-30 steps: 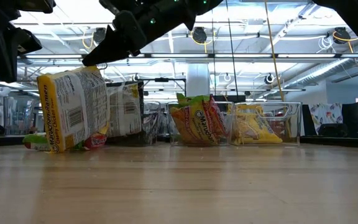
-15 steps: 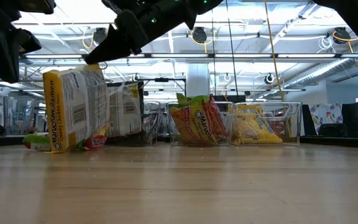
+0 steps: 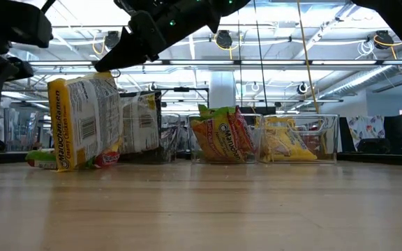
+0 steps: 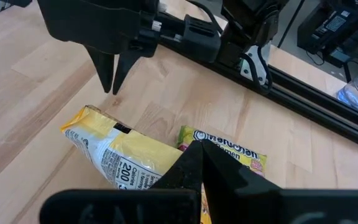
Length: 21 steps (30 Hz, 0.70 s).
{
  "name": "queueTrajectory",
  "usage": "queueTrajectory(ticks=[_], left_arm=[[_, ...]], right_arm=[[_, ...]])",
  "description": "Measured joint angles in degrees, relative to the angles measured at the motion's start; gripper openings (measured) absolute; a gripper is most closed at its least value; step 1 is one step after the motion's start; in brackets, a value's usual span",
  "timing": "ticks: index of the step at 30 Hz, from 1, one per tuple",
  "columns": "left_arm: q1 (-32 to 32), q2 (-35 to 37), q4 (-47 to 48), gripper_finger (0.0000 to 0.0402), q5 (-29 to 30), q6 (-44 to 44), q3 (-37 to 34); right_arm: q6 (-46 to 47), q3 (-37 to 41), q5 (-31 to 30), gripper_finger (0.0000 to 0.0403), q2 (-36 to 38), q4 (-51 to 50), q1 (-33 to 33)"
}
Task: Sort Maruchan noodles
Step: Put the yellow noodle pack into the right transparent bin
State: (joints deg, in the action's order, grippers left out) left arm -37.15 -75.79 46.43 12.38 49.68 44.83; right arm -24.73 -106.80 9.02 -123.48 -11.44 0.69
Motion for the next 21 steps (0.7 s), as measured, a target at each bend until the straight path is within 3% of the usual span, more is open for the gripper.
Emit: queueTrajectory(ticks=[4,10,17,21], left_arm=[[0.0,0.0,-0.3,0.0038,1.8,-0.2,-0.2],[-0.2,0.0,-3.5,0.0038,11.8,2.0,-0.2],[-1.1,0.0,-4.6,0.0038,16.5,5.3,-0.3],[-3.1,0.0,-10.9,0.0037,20.5,5.6,-2.0]], right_arm=[[0.0,0.0,0.0,0.0000,0.0,0.0,0.0],[0.0,0.0,0.0,0.0000,0.0,0.0,0.1],[0.0,0.0,0.0,0.0000,0.0,0.0,0.1],[0.0,0.0,0.0,0.0000,0.0,0.0,0.1]])
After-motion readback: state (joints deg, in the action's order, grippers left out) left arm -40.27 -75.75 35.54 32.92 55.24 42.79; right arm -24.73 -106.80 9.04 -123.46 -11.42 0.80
